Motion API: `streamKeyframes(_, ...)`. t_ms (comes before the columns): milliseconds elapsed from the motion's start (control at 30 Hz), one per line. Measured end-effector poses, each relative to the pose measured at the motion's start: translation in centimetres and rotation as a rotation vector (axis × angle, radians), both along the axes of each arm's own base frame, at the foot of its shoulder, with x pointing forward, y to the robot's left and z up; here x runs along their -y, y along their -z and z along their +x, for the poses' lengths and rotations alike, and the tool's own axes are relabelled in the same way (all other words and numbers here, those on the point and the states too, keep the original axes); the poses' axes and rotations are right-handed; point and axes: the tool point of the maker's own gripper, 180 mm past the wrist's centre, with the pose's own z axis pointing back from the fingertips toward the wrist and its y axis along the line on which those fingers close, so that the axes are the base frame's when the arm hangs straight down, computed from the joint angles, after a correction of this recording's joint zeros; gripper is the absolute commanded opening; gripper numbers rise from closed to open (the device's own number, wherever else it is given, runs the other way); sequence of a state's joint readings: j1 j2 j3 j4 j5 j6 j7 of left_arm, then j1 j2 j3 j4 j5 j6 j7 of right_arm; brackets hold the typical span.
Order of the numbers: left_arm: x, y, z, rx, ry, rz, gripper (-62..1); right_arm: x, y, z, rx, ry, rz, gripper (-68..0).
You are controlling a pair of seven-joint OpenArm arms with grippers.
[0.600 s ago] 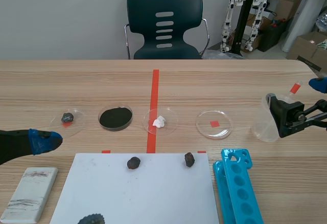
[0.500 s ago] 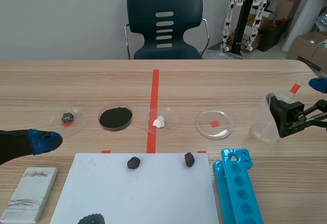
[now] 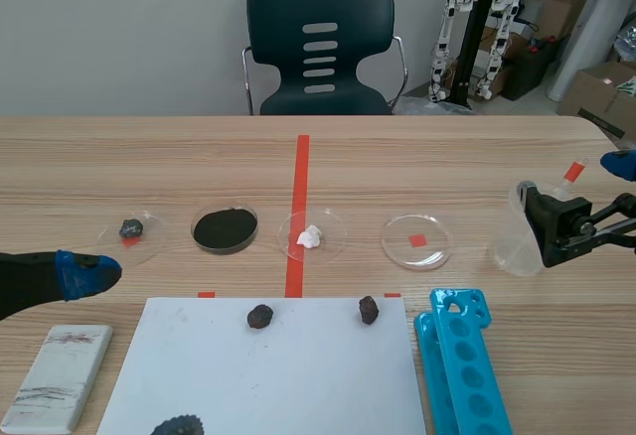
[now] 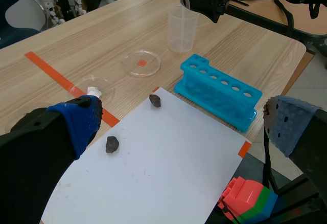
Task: Return to the home posture
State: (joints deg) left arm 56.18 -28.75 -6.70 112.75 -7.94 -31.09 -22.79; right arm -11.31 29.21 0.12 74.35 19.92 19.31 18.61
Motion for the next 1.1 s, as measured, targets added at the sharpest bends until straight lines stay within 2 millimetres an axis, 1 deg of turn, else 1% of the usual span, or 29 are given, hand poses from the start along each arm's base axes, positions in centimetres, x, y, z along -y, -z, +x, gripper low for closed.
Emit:
streamKeyframes(400,0.0,0.0,0.0,0.0,0.0,0.0,1.4,0.0,0.0,0.0,-0.001,0.0,0.0,-6.7)
streamKeyframes(500,0.0,0.0,0.0,0.0,0.0,0.0,1.4,-0.3,0.2,-0.6,-0.01,-0.013,-0.005,-6.7)
streamKeyframes(567,0.0,0.0,0.0,0.0,0.0,0.0,1.4,-0.9,-0.1,-1.6,-0.014,-0.043,-0.019,-6.7)
streamKeyframes(633,0.0,0.0,0.0,0.0,0.0,0.0,1.4,-1.6,-0.9,-2.6,-0.001,-0.076,-0.033,-6.7)
streamKeyframes(800,0.0,0.0,0.0,0.0,0.0,0.0,1.4,-3.1,-4.4,-4.8,0.063,-0.136,-0.061,-6.7)
streamKeyframes(900,0.0,0.0,0.0,0.0,0.0,0.001,1.4,-3.9,-6.1,-6.6,0.086,-0.164,-0.068,-6.7)
streamKeyframes(967,0.0,0.0,0.0,0.0,0.0,0.0,1.4,-4.9,-6.4,-8.1,0.077,-0.193,-0.062,-6.7)
streamKeyframes(1033,0.0,0.0,0.0,0.0,0.0,0.0,1.4,-6.2,-6.7,-9.8,0.059,-0.24,-0.04,-6.7)
streamKeyframes(1100,0.0,0.0,0.0,0.0,0.0,0.0,1.4,-7.2,-7.0,-11.0,0.052,-0.271,-0.021,-6.7)
